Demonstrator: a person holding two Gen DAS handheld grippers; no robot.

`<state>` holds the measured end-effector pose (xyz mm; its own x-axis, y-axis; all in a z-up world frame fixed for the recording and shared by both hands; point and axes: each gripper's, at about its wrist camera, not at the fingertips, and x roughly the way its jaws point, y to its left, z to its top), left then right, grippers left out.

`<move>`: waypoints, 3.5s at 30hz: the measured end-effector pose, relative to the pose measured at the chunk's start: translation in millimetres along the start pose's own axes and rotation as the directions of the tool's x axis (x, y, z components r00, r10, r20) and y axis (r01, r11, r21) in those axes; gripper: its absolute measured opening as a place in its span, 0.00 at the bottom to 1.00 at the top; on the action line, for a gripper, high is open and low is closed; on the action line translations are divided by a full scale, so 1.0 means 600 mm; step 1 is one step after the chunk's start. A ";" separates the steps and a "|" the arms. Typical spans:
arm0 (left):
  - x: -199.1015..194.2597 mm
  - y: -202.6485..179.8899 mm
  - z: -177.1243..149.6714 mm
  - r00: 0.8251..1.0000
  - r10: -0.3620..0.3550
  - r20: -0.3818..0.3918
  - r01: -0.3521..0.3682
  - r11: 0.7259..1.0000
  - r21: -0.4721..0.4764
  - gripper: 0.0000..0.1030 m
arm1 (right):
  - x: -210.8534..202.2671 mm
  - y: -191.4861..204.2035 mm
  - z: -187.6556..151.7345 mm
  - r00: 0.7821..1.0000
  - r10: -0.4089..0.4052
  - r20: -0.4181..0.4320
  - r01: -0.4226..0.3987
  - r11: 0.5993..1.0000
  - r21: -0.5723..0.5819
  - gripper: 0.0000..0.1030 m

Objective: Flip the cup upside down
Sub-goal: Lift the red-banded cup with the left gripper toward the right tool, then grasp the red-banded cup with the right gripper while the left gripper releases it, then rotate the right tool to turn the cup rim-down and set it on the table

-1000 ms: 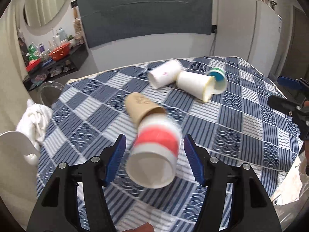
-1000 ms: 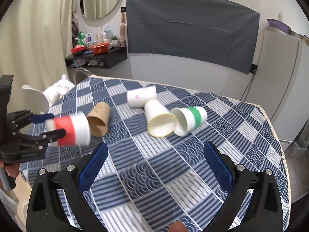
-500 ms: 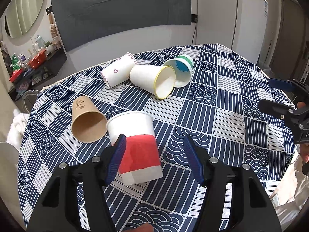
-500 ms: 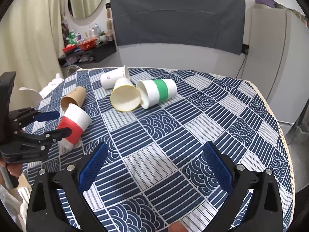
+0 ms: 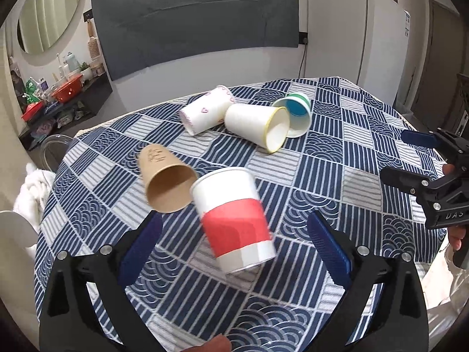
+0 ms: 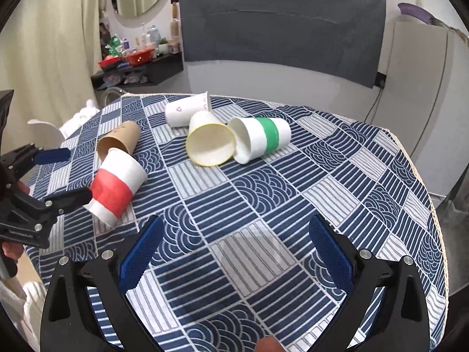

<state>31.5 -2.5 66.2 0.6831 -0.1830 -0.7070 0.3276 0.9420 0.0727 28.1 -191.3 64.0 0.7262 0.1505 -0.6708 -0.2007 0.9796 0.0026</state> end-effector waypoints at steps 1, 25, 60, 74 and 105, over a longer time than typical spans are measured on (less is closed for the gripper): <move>-0.004 0.008 -0.003 1.000 0.005 0.002 -0.005 1.000 0.001 0.94 | 0.001 0.009 0.001 1.000 0.005 0.005 -0.006 1.000 0.005 0.92; 0.019 0.198 -0.075 1.000 -0.025 0.001 0.025 0.999 -0.044 0.94 | 0.091 0.231 -0.030 0.995 0.077 -0.060 -0.073 0.995 0.067 0.92; 0.041 0.175 -0.060 0.992 -0.117 0.049 0.115 0.993 0.032 0.94 | 0.063 0.177 0.091 0.900 0.010 -0.435 -0.018 1.000 -0.015 0.51; 0.082 0.101 -0.051 0.989 -0.149 0.004 0.147 0.981 0.127 0.94 | 0.147 0.187 0.123 0.673 -0.032 -0.739 -0.094 0.987 -0.128 0.51; 0.088 0.079 -0.055 0.990 -0.134 -0.046 0.138 0.986 0.097 0.94 | 0.163 0.185 0.197 0.742 -0.031 -0.669 -0.158 0.962 -0.220 0.87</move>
<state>61.7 41.7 9.0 0.6024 -0.2947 -0.7418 0.4807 0.8759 0.0424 154.4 -52.0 86.4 0.1051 -0.0076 -0.9944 -0.4531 0.8898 -0.0547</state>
